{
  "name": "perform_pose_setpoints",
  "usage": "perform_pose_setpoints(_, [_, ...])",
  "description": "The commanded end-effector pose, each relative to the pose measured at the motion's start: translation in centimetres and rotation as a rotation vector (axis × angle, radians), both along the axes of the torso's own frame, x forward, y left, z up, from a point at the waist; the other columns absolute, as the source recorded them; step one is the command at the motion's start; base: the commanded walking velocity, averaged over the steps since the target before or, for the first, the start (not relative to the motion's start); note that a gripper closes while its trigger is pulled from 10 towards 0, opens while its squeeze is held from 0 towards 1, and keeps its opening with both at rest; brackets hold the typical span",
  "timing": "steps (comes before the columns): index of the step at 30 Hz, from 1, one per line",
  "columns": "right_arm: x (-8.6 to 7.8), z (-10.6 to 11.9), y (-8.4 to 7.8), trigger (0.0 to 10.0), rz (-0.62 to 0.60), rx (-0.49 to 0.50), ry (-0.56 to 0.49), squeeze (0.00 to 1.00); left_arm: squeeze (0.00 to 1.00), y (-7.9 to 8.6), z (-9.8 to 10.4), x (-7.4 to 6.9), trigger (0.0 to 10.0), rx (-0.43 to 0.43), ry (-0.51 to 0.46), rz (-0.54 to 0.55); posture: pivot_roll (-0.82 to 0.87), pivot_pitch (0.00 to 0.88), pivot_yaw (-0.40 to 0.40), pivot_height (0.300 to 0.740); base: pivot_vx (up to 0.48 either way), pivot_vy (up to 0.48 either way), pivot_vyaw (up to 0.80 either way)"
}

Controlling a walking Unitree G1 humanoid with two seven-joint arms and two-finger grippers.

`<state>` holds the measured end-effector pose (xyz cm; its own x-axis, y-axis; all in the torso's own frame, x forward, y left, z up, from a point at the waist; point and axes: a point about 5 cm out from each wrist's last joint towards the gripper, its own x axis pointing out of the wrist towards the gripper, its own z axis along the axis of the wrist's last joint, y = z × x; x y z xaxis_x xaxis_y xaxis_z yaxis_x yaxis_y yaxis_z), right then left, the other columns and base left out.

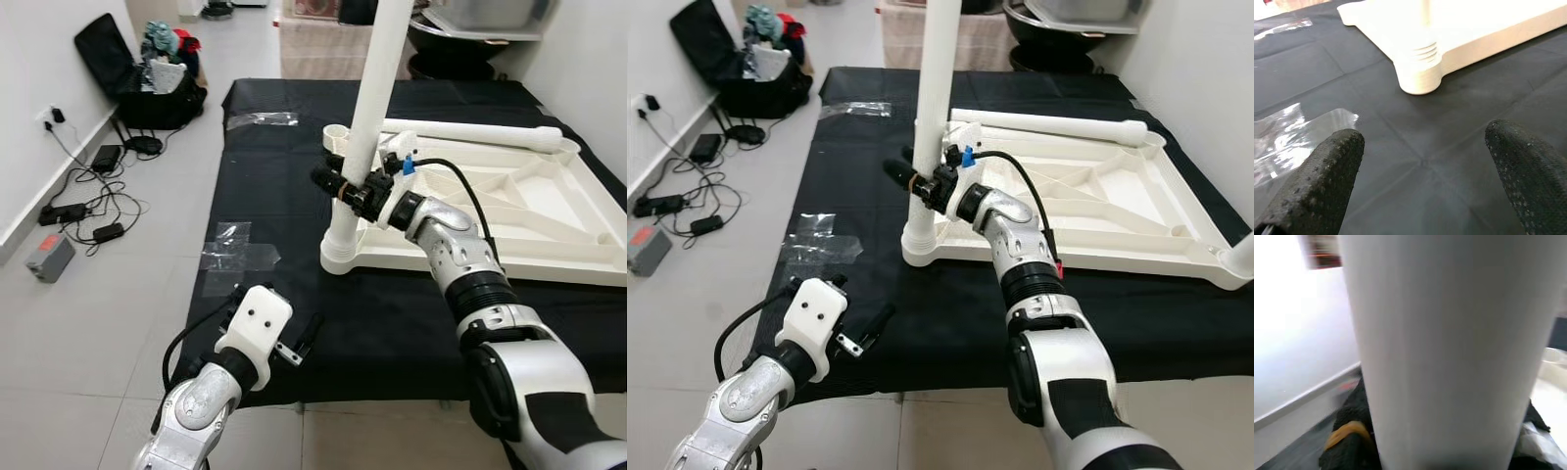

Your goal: Building children table

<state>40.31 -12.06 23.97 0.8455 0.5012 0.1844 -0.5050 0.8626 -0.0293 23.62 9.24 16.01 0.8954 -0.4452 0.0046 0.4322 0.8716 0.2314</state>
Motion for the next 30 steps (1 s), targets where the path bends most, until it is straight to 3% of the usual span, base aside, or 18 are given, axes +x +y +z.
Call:
perform_pose_setpoints(1, [0.1,-2.3,-1.9,0.0,-0.153,-0.012,0.099,0.00,0.00,0.2,-0.3,0.0,10.0,0.009,0.012,0.009,0.12,0.160,-0.053,0.740,0.000,0.000,0.00])
perform_pose_setpoints(2, [0.0,-2.6,-2.6,0.0,-0.310,-0.023,0.115,0.00,0.00,0.3,-0.3,0.1,10.0,0.009,0.012,0.012,0.11,0.161,-0.051,0.740,0.000,0.000,0.00])
perform_pose_setpoints(5, [0.0,-2.6,-2.6,0.0,-0.310,-0.023,0.115,0.00,0.00,0.3,-0.3,0.1,10.0,0.009,0.012,0.012,0.11,0.161,-0.051,0.740,0.000,0.000,0.00])
perform_pose_setpoints(6, [-0.3,-2.9,-3.4,0.0,-0.477,-0.034,0.118,0.00,0.00,0.3,-0.3,0.1,10.0,0.009,0.013,0.015,0.10,0.163,-0.042,0.740,0.000,0.000,0.00])
perform_pose_setpoints(7, [-1.5,-3.0,-3.1,0.0,-0.628,-0.004,0.105,0.00,0.00,0.2,-0.5,0.0,10.0,0.011,0.016,0.015,0.10,0.162,-0.049,0.740,0.000,0.000,0.00])
perform_pose_setpoints(8, [-1.5,-3.0,-3.1,0.0,-0.628,-0.004,0.105,0.00,0.00,0.2,-0.5,0.0,10.0,0.011,0.016,0.015,0.10,0.162,-0.049,0.740,0.000,0.000,0.00])
perform_pose_setpoints(9, [-2.7,-3.1,-2.4,0.0,-0.736,0.037,0.104,0.00,0.00,0.2,-0.6,0.0,10.0,0.011,0.019,0.015,0.10,0.162,-0.049,0.740,0.000,0.000,0.00])
perform_pose_setpoints(13, [-3.6,-3.2,-1.7,0.0,-0.789,0.069,0.109,0.00,0.00,0.1,-0.6,0.0,10.0,0.013,0.020,0.014,0.10,0.163,-0.043,0.740,0.000,0.000,0.00])
perform_pose_setpoints(15, [-4.1,-3.4,-0.1,0.0,-0.797,0.132,0.144,0.00,0.00,0.2,-0.6,0.0,10.0,0.009,0.023,0.016,0.11,0.163,-0.047,0.740,0.000,0.000,0.00])
perform_pose_setpoints(19, [-4.1,-3.4,0.4,0.0,-0.793,0.140,0.145,0.00,0.00,0.2,-0.7,0.0,10.0,0.009,0.023,0.017,0.11,0.163,-0.047,0.740,0.000,0.000,0.00])
perform_pose_setpoints(20, [-3.9,-3.0,0.9,10.0,-0.755,0.144,0.112,0.00,0.00,0.2,-0.7,0.0,10.0,0.011,0.024,0.016,0.10,0.163,-0.048,0.740,0.000,0.000,0.00])
perform_pose_setpoints(22, [-3.7,-2.7,1.1,10.0,-0.737,0.155,0.090,0.00,0.00,0.1,-0.7,0.0,10.0,0.011,0.025,0.016,0.10,0.165,-0.048,0.740,0.000,0.000,0.00])
perform_pose_setpoints(23, [-3.4,-2.2,1.4,10.0,-0.660,0.171,0.041,1.00,0.00,0.1,-0.7,0.0,10.0,0.011,0.026,0.015,0.10,0.163,-0.049,0.740,0.000,0.000,0.00])
perform_pose_setpoints(24, [-3.1,-1.9,1.7,10.0,-0.551,0.184,0.002,1.00,0.00,0.1,-0.8,0.0,10.0,0.013,0.025,0.011,0.10,0.159,-0.051,0.740,0.000,0.000,0.00])
perform_pose_setpoints(26, [-2.9,-1.7,1.8,10.0,-0.481,0.191,-0.021,1.00,0.00,0.0,-0.8,0.0,10.0,0.014,0.025,0.009,0.10,0.159,-0.052,0.740,0.000,0.000,0.00])
perform_pose_setpoints(29, [-2.9,-1.6,1.9,10.0,-0.452,0.191,-0.029,1.00,0.00,0.0,-0.8,0.0,10.0,0.014,0.025,0.008,0.10,0.159,-0.052,0.740,0.000,0.000,0.00])
perform_pose_setpoints(30, [-2.7,-2.2,1.4,10.0,-0.414,0.163,-0.016,0.68,0.00,0.0,-0.8,0.1,10.0,0.014,0.025,0.006,0.10,0.156,-0.053,0.740,0.000,0.000,0.00])
